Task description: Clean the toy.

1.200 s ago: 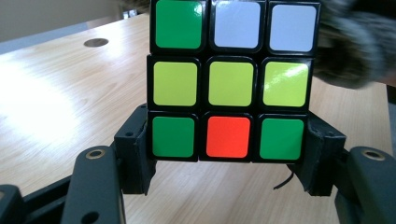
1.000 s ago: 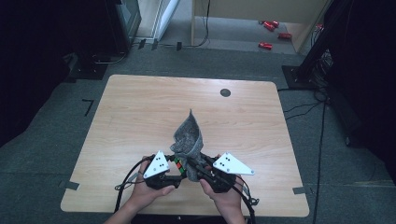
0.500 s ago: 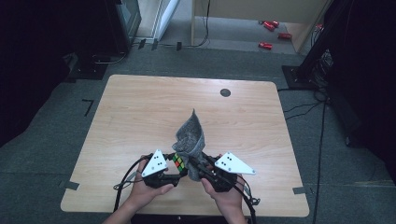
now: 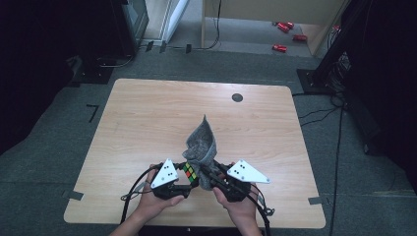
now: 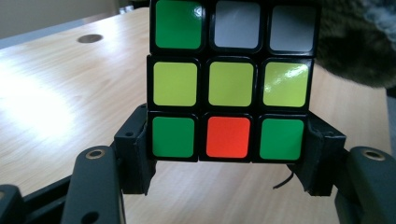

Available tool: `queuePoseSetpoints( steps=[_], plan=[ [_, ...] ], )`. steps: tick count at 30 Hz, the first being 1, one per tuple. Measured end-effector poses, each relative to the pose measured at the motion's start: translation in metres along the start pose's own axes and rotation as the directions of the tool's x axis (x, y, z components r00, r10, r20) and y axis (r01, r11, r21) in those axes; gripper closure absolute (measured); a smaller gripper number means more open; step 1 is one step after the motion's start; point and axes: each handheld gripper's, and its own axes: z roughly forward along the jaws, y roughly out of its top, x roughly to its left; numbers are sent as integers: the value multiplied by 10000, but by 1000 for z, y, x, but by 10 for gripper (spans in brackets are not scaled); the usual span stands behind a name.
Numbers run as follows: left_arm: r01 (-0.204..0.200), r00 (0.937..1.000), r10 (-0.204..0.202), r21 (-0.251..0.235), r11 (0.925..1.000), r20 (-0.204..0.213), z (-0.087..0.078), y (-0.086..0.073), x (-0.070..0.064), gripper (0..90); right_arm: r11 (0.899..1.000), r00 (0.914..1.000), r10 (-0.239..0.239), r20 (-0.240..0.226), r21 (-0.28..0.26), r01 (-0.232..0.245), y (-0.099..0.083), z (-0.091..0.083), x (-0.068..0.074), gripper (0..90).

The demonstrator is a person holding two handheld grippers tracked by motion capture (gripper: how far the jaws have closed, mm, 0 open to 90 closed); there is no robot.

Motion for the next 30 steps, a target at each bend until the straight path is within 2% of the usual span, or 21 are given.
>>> queuePoseSetpoints(
  steps=[3,7,11,14,16,19,22,26,30],
  plan=[
    [-273,9996,272,59,9996,57,2,1,-4,344,10000,9999,-98,27,12,97,1,0,0,696],
    [-100,9999,99,-102,9999,-100,-5,2,3,344,9994,9989,329,344,69,-331,-3,0,-12,696],
    [275,9994,-280,-265,9993,-206,-10,1,12,344,9994,9979,311,571,154,-320,-5,-1,-18,696],
    [236,9994,-244,-344,9991,-243,-10,1,11,344,9994,9980,301,559,138,-309,-5,0,-20,696],
    [233,9994,-243,-462,9987,-229,-11,2,11,344,9989,9971,440,617,106,-448,-5,-1,-22,696],
    [250,9995,-262,-683,9974,-166,-14,2,12,344,9958,9937,914,654,17,-917,-6,-3,-29,696],
    [329,9993,-342,-885,9955,-134,-16,3,13,344,9923,9906,1240,586,-51,-1239,-7,-4,-33,696],
    [468,9989,-473,-1190,9918,-16,-19,3,14,344,9930,9914,1181,565,-106,-1177,-7,-4,-33,696],
    [710,9974,-684,-1672,9834,210,-23,5,16,344,9908,9890,1356,586,-76,-1354,-8,-3,-35,696]
  ],
)
